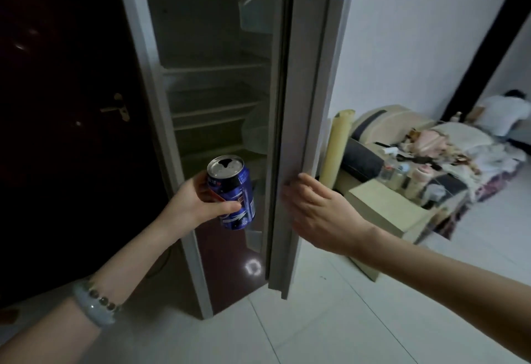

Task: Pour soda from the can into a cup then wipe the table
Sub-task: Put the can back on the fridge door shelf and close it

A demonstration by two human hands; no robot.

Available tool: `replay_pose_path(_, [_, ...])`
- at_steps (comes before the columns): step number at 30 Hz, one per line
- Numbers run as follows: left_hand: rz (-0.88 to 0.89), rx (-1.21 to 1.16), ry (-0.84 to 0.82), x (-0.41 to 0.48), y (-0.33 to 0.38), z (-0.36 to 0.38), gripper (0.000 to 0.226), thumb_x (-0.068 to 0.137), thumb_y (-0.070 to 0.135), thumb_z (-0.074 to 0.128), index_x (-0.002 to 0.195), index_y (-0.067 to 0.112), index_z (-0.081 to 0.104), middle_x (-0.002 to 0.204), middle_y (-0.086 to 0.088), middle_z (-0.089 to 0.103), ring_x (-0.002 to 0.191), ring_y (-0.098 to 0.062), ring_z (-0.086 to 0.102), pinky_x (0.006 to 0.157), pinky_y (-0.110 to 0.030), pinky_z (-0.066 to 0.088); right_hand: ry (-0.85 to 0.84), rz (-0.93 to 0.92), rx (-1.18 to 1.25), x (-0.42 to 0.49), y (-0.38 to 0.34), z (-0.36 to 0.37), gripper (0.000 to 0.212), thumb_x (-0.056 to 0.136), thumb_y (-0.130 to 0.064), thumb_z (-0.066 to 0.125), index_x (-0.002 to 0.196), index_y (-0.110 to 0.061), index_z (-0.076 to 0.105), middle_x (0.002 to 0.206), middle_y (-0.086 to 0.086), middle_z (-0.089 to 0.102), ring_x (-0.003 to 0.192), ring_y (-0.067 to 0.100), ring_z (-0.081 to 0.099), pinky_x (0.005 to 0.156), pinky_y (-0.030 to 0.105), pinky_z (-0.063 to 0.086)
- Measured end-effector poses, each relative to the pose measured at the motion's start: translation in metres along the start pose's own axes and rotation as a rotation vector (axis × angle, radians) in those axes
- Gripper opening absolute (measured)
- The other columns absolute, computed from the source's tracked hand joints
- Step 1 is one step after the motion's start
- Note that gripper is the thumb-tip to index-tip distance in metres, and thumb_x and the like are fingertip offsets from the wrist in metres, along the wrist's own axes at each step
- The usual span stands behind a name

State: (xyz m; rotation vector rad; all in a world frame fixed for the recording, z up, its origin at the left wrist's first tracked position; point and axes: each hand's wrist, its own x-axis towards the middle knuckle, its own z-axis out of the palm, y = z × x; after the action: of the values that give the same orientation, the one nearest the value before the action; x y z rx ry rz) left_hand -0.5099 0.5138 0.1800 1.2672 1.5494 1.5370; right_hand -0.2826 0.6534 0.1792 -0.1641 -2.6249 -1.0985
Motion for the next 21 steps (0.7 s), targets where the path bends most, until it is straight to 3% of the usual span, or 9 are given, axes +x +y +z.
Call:
replay_pose_path(4, [0.034,-0.028,-0.091,0.004,0.005,0.042,0.061,0.05,0.013,0.09,0.103,0.025,0.063,0.096,0.01,0.074,0.088,-0.006,0.07,0.069,-0.013,0.052,-0.203,0.238,0.029,-0.058,0.001,-0.006,0.055,0.091,-0.035,0.035,0.13,-0.001,0.052,0.135,0.018,0.052,0.128,0.032,0.046,0.117,0.052,0.014])
replay_pose_path(6, [0.044,-0.028,-0.134,0.006,0.01,0.063,0.059,0.046,0.025,0.087,0.101,0.027,0.064,0.096,0.011,0.074,0.088,-0.005,0.07,0.069,-0.012,0.051,-0.267,0.347,0.048,-0.082,0.001,-0.007,0.06,0.089,-0.041,0.043,0.132,0.0,0.049,0.136,0.021,0.05,0.129,0.034,0.045,0.115,0.053,0.017])
replay_pose_path(9, [0.066,-0.028,-0.179,0.012,0.016,0.093,0.058,0.046,0.025,0.085,0.099,0.027,0.064,0.094,0.014,0.074,0.087,-0.003,0.069,0.068,-0.01,0.05,-0.328,0.516,0.077,-0.11,0.01,-0.008,0.069,0.084,-0.044,0.057,0.134,0.003,0.046,0.135,0.023,0.05,0.128,0.035,0.046,0.111,0.054,0.02])
replay_pose_path(12, [0.072,-0.04,-0.214,0.021,0.018,0.123,0.06,0.045,0.023,0.086,0.1,0.025,0.063,0.093,0.013,0.074,0.085,-0.003,0.069,0.068,-0.011,0.05,-0.402,0.672,0.222,-0.131,0.025,0.0,0.075,0.092,-0.043,0.047,0.146,0.002,0.021,0.152,0.022,0.025,0.143,0.032,0.02,0.116,0.046,0.0])
replay_pose_path(15, [0.07,-0.048,-0.23,0.033,0.019,0.149,0.054,0.052,0.014,0.081,0.102,0.021,0.063,0.093,0.008,0.074,0.087,-0.006,0.069,0.071,-0.013,0.051,-0.374,0.878,0.424,-0.146,0.04,0.018,0.076,0.096,-0.042,0.039,0.149,-0.005,0.0,0.158,0.014,0.001,0.146,0.025,-0.002,0.115,0.036,-0.008])
replay_pose_path(18, [0.071,-0.042,-0.257,0.048,0.021,0.17,0.058,0.052,0.014,0.086,0.105,0.017,0.064,0.096,0.003,0.073,0.088,-0.007,0.069,0.073,-0.014,0.052,-0.308,1.053,0.59,-0.153,0.06,0.03,0.074,0.096,-0.035,0.042,0.148,-0.004,-0.001,0.158,0.015,-0.001,0.146,0.023,-0.003,0.114,0.028,-0.005])
replay_pose_path(21, [0.07,-0.047,-0.291,0.069,0.023,0.19,0.056,0.051,0.018,0.086,0.102,0.019,0.064,0.092,0.009,0.074,0.086,-0.004,0.069,0.069,-0.012,0.05,-0.263,1.161,0.679,-0.164,0.081,0.043,0.075,0.095,-0.029,0.045,0.148,-0.002,-0.001,0.158,0.016,-0.001,0.146,0.022,-0.003,0.112,0.023,-0.005])
